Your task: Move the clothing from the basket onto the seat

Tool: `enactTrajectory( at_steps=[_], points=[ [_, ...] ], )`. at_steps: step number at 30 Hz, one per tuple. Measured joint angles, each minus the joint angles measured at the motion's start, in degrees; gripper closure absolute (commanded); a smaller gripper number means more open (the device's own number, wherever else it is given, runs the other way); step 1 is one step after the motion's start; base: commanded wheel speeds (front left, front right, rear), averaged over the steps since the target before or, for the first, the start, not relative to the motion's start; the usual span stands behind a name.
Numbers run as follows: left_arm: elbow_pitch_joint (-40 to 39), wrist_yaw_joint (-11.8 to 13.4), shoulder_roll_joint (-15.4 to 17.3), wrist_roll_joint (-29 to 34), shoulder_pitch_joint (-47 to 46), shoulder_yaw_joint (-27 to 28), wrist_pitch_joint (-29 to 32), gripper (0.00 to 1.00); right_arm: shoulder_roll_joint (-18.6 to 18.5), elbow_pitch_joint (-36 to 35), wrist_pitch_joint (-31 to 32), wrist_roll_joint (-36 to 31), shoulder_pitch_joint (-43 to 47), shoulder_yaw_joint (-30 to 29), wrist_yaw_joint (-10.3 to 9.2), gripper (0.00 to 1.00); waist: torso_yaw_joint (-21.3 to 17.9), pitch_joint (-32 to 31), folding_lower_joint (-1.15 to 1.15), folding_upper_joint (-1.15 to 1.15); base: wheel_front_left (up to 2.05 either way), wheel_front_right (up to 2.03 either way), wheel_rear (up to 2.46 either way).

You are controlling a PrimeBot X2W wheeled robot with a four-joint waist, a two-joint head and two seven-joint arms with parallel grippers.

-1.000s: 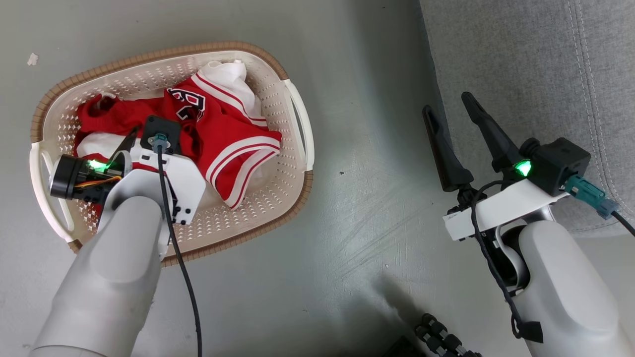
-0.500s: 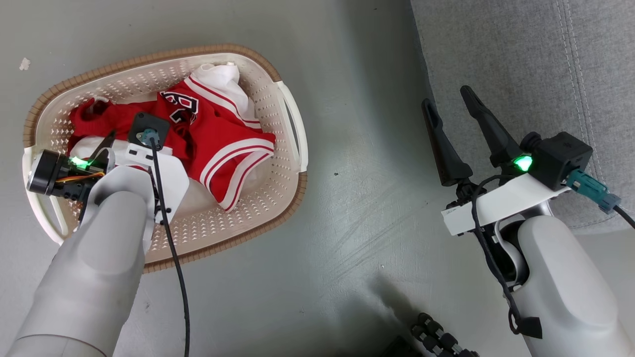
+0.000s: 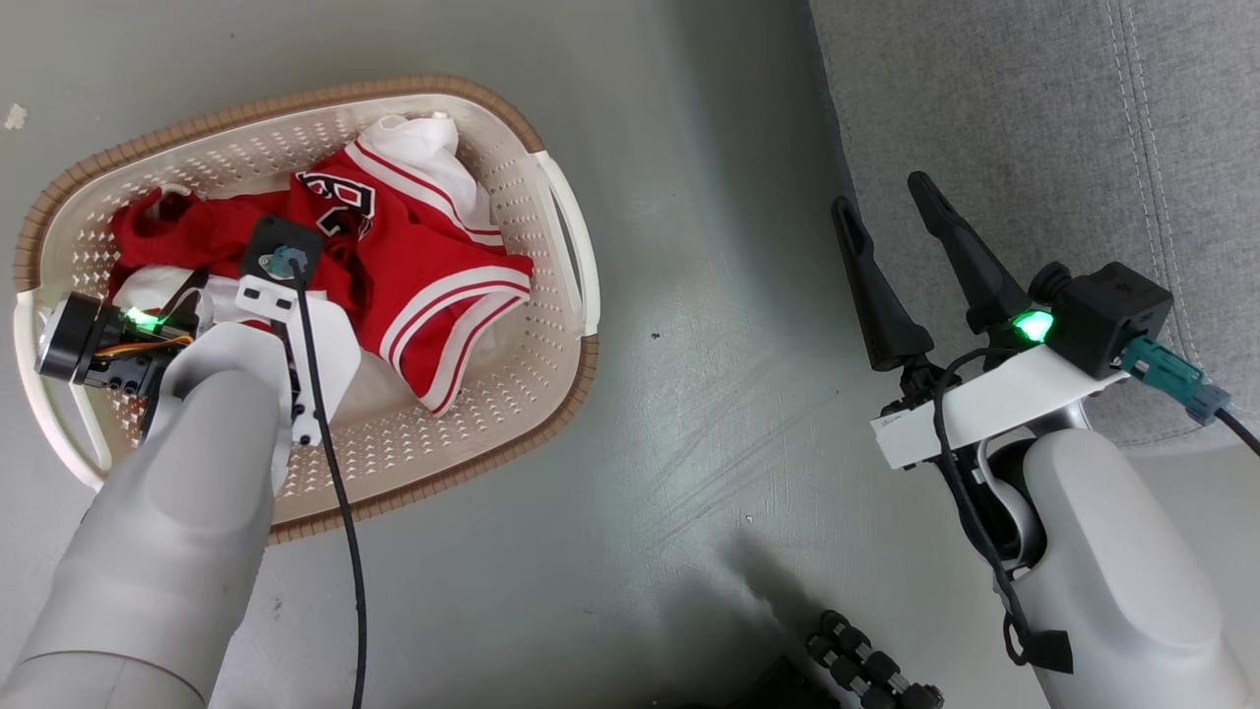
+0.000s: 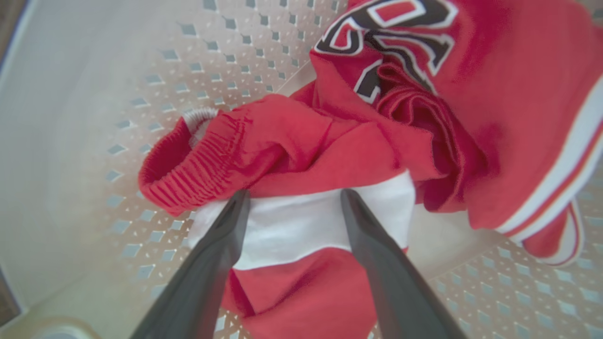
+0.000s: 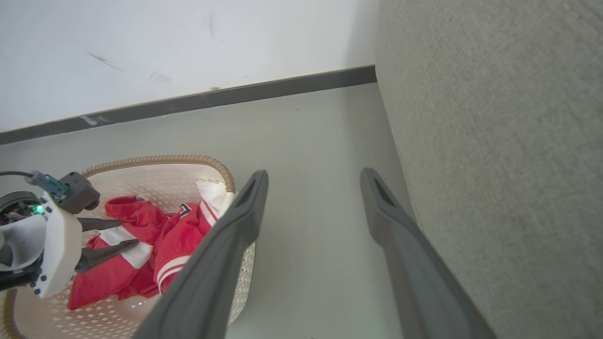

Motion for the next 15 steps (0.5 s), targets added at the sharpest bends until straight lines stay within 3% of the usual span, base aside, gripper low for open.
enactTrajectory(
  at_steps=[15],
  points=[
    [1.5, -0.1, 1.3, 0.0, -1.8, 0.2, 0.9, 0.0, 0.2, -0.2, 0.0, 1.7, -0.1, 0.1, 0.0, 0.0, -1.2, 1.8, 0.0, 0.0, 0.0, 0.0, 0.0]
  ],
)
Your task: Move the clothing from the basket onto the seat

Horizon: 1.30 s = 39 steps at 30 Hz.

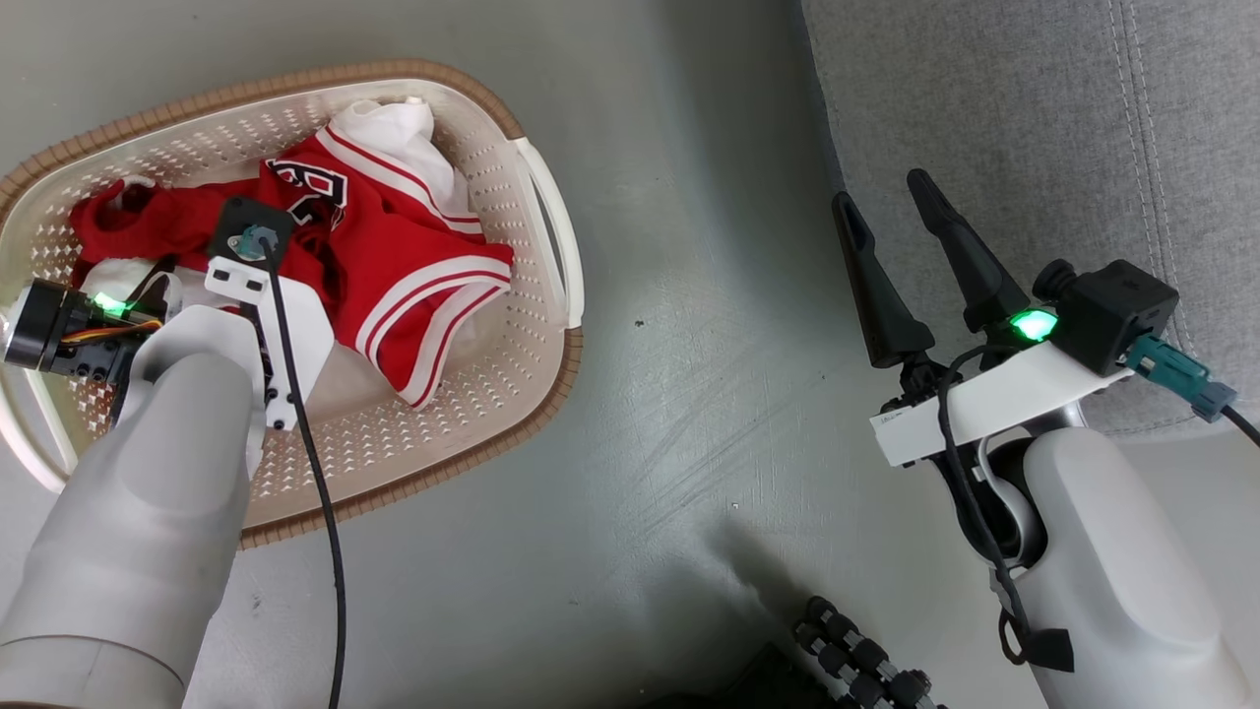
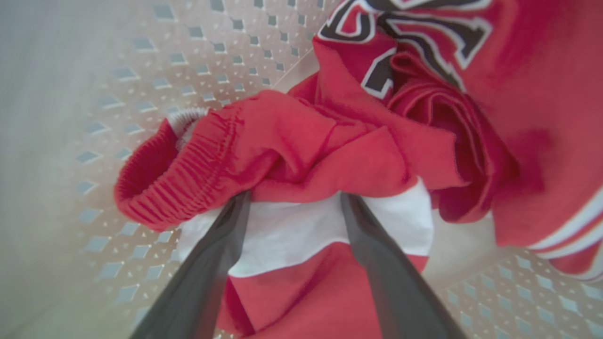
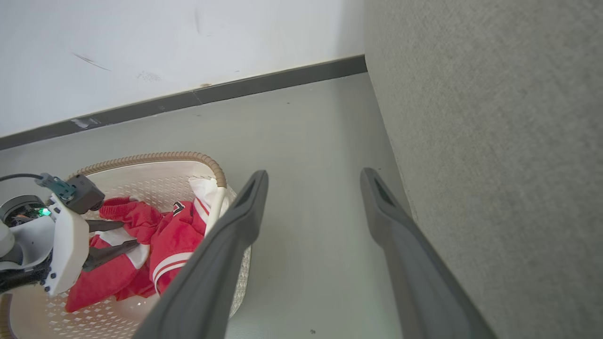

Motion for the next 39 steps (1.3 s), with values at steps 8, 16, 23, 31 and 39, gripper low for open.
enactTrajectory(
  at_steps=[8, 16, 23, 31, 39],
  points=[
    [0.7, 0.0, 0.2, 0.0, -0.4, -0.1, 0.4, 0.65, 0.0, 0.0, 0.0, 0.8, -0.3, 0.1, 0.0, 0.0, -0.6, 0.6, 0.0, 0.0, 0.0, 0.0, 0.0],
    [0.8, -0.7, -0.3, -0.1, -0.5, -0.3, -1.0, 1.0, 0.1, 0.0, 0.0, 1.0, -1.0, -0.1, 0.0, 0.0, -0.9, 0.4, 0.0, 0.0, 0.0, 0.0, 0.0],
    [-0.5, -1.0, -1.7, -2.7, -0.5, 1.6, -4.4, 1.0, 0.1, 0.1, 0.0, 1.4, -1.6, -0.6, 0.0, 0.0, -0.6, -0.4, 0.0, 0.0, 0.0, 0.0, 0.0],
    [-2.6, -1.0, -2.4, -6.2, -0.4, 4.5, -10.0, 1.0, 0.1, 0.3, 0.0, 0.6, -3.6, -1.9, 0.0, 0.0, 0.5, -1.9, 0.0, 0.0, 0.0, 0.0, 0.0],
    [-3.4, -1.8, -4.1, -9.3, 1.9, 6.1, -14.5, 1.0, 0.1, 0.9, 0.0, -1.3, -4.7, -2.9, 0.0, 0.0, 2.3, -4.4, 0.0, 0.0, 0.0, 0.0, 0.0]
  ],
)
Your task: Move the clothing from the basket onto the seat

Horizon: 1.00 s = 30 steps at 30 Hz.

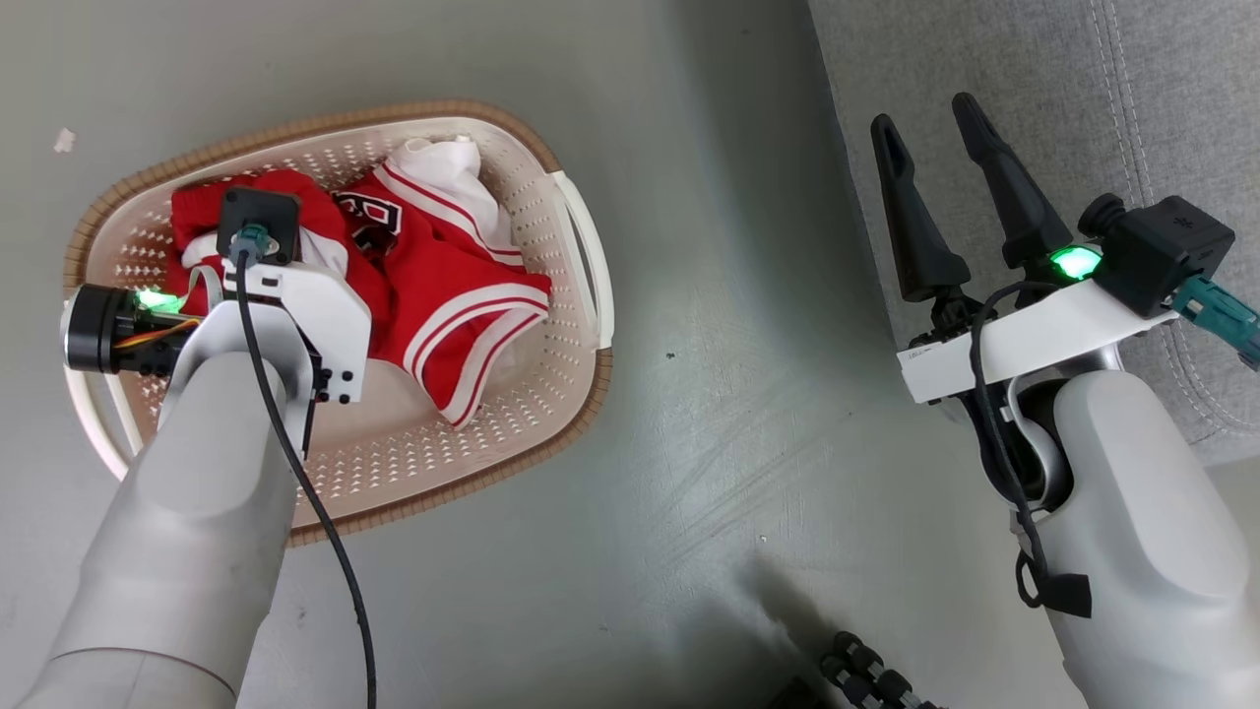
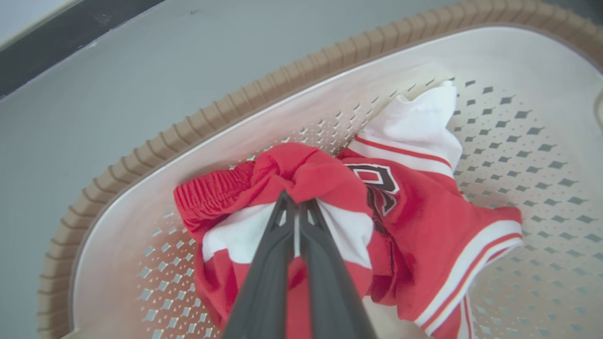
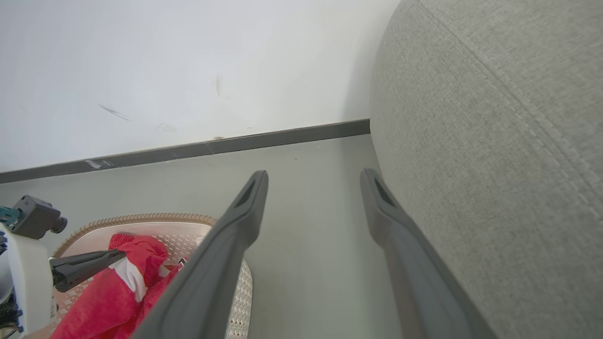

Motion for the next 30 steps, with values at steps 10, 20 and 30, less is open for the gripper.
enactTrajectory(
  at_steps=[10, 20, 30],
  points=[
    [-0.4, -1.5, -1.4, -2.5, 2.2, 0.4, -4.4, 1.0, -1.0, 1.1, 0.0, -0.8, 0.3, -0.2, 0.0, 0.0, 2.6, -3.9, 0.0, 0.0, 0.0, 0.0, 0.0],
    [-1.0, -3.8, -2.8, -6.5, 5.5, 0.8, -9.4, 1.0, -3.2, 1.5, 0.0, -1.7, 2.8, -0.5, 0.01, 0.0, 5.5, -9.1, 0.0, 0.0, 0.0, 0.0, 0.0],
    [-2.3, -6.8, -3.1, -10.1, 8.2, -0.2, -13.4, 1.0, -5.1, 2.2, 0.0, -2.8, 6.4, 0.9, 0.0, 0.0, 8.8, -15.3, 0.0, 0.0, 0.0, 0.0, 0.0]
  ],
)
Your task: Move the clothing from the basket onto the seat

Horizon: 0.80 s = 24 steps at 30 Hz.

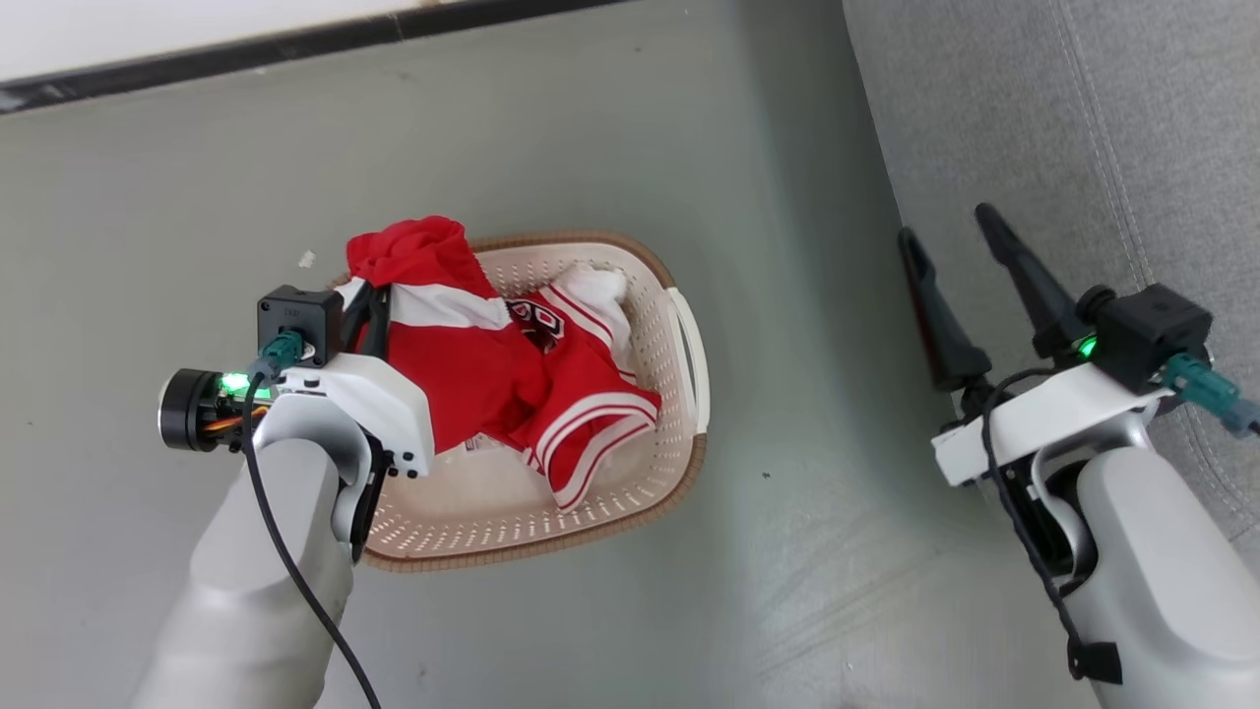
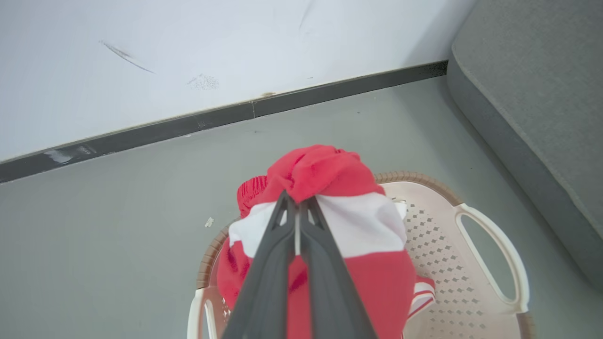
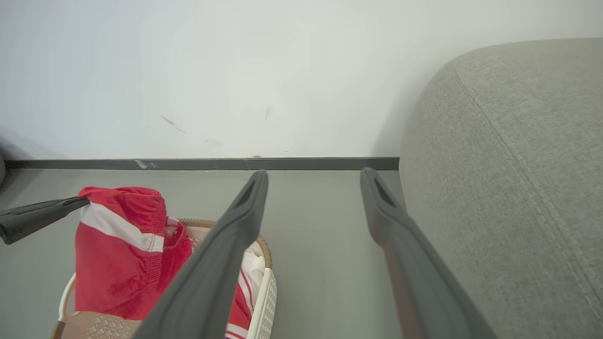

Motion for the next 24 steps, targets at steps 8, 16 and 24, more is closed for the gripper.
enactTrajectory(
  at_steps=[8, 16, 24],
  points=[
    [-2.0, -2.5, 0.0, -4.9, 2.2, -3.2, -1.0, 1.0, -0.3, -0.3, 0.0, -0.9, 2.3, 4.4, 0.01, 0.0, 2.2, -4.5, 0.0, 0.0, 0.0, 0.0, 0.0],
    [-5.3, -4.2, 0.0, -9.5, 3.9, -8.0, -1.6, 1.0, -1.5, -1.0, 0.0, -1.2, 4.7, 8.5, 0.01, 0.0, 4.2, -9.5, 0.0, 0.0, 0.0, 0.0, 0.0],
    [-9.0, -4.9, 0.1, -13.0, 5.5, -11.4, -2.5, 1.0, -2.2, -1.4, 0.0, -1.4, 7.8, 11.9, 0.01, 0.0, 6.0, -14.3, 0.0, 0.0, 0.0, 0.0, 0.0]
  ],
)
